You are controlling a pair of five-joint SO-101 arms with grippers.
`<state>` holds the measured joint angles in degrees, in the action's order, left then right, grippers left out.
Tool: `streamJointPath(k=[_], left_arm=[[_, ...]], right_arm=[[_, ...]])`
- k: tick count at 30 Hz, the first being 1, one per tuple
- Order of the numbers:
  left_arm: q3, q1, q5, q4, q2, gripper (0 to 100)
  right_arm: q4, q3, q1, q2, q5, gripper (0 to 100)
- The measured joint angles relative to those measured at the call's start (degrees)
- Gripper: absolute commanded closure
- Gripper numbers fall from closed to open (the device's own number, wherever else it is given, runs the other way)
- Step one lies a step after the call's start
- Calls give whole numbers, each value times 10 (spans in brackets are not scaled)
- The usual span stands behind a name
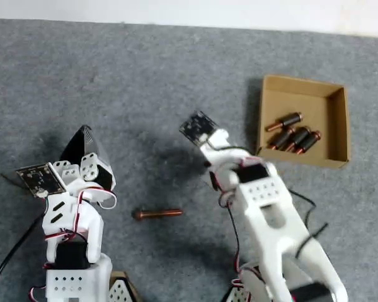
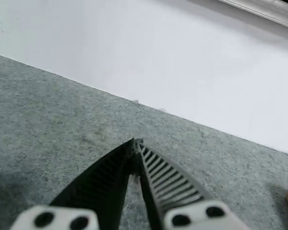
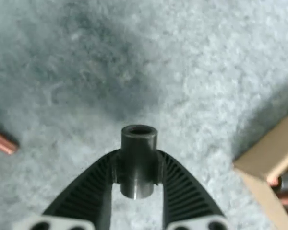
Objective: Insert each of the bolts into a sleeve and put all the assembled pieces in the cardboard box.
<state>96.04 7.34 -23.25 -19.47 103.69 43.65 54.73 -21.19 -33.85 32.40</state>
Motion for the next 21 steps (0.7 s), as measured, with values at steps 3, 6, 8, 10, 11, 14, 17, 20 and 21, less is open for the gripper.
streamJointPath(k=[3,6,8,10,11,14,17,20,21], left_arm=[[0,-2,0,0,0,993],[0,-23,0,0,0,993],[0,-33,0,0,0,992],[0,-33,21,0,0,992],[0,-32,44,-4,0,992],[0,-42,144,-48,0,992],[-3,-89,238,-105,0,992],[-5,-159,307,-155,0,992],[-11,-181,330,-176,0,992]], right_arm=[[0,42,10,-60,0,994],[-1,98,12,-115,0,994],[-21,143,14,-151,-10,994],[-48,190,28,-188,-24,994],[-58,212,38,-207,-29,994],[-67,265,64,-269,-37,994],[-70,307,79,-336,-37,994],[-73,358,85,-399,-37,994],[-73,370,86,-419,-37,994]])
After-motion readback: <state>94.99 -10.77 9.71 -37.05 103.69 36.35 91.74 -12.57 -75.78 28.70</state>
